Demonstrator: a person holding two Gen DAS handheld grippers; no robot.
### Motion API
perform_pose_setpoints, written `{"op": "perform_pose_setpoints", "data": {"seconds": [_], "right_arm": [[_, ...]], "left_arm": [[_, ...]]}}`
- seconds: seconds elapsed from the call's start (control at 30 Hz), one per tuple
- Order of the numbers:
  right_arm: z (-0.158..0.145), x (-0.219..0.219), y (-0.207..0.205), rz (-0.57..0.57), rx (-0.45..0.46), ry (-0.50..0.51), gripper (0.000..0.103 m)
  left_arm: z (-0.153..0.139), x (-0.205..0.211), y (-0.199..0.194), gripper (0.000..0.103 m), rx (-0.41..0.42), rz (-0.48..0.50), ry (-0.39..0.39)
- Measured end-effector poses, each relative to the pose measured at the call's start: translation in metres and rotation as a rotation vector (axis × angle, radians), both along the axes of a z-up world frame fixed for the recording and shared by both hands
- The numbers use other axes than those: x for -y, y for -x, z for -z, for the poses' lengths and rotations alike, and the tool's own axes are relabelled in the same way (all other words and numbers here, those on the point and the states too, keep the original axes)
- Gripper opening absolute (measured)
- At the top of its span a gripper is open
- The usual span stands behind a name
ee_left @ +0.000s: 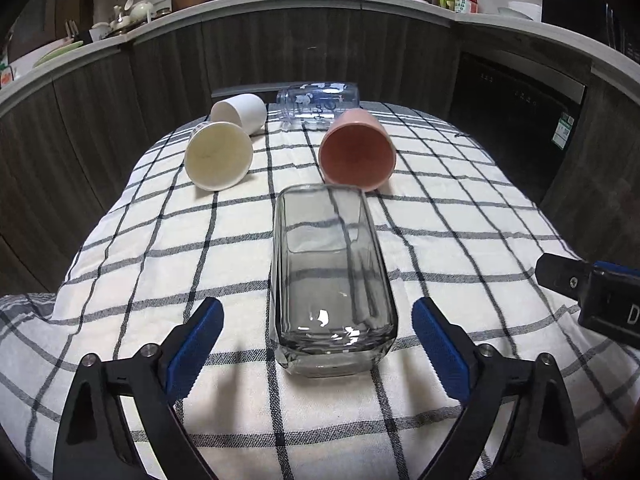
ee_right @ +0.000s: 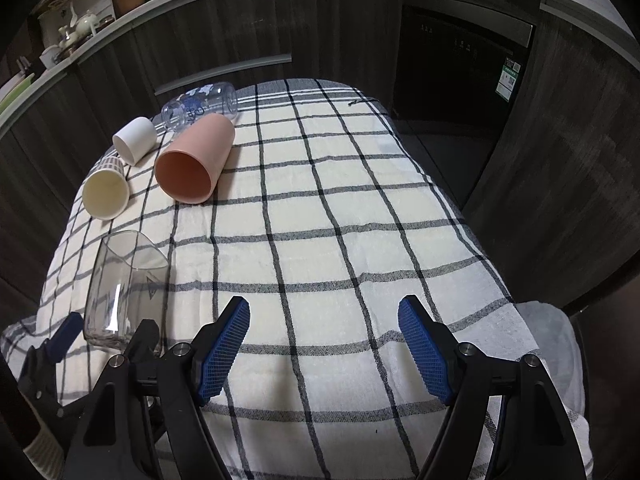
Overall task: Flip cup upside down
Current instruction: 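Grasp the tumbler with the left gripper while the right gripper releases it, then rotate the left gripper to turn the tumbler mouth-down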
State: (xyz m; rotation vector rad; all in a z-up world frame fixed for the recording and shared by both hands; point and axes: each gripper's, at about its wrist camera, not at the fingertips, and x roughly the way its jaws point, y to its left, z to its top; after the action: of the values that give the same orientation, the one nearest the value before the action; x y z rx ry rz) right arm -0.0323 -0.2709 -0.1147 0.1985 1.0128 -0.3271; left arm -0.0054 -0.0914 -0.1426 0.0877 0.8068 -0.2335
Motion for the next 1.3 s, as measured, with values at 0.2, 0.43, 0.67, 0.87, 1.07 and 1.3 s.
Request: {"op": "perform_pose_setpoints", "data": {"seconds": [0.2,0.43,0.67,0.87,1.07,1.3], "right_arm": [[0.008,-0.001,-0.004,-0.001,-0.028,0.0,0.077],[0.012,0.0,-0.005,0.005,-0.043,-0.009,0.077],[-0.004,0.0,-0.004,0.005,-0.01,-0.01,0.077],[-0.035,-0.003,-0.01,0.007,0.003,-0.076,0.077],[-0.062,-0.014,-0.031,-0.007,-0.002,-0.177,0.077],[-0.071,-0.019,-0.053,0.009,-0.019,-0.233,0.077]], "left_arm": [[0.004,0.004,0.007,0.083,0.086,-0.021,-0.037],[0.01,0.007,0.007,0.058,0.061,0.019,-0.016],[-0.004,0.003,-0.001,0.057,-0.007,0.017,0.016],[-0.038,-0.004,-0.02,0.057,-0.178,0.069,-0.028],[-0.058,-0.002,-0.049,0.057,-0.477,0.185,-0.092],[-0.062,0.007,-0.084,0.057,-0.761,0.237,-0.172]]}}
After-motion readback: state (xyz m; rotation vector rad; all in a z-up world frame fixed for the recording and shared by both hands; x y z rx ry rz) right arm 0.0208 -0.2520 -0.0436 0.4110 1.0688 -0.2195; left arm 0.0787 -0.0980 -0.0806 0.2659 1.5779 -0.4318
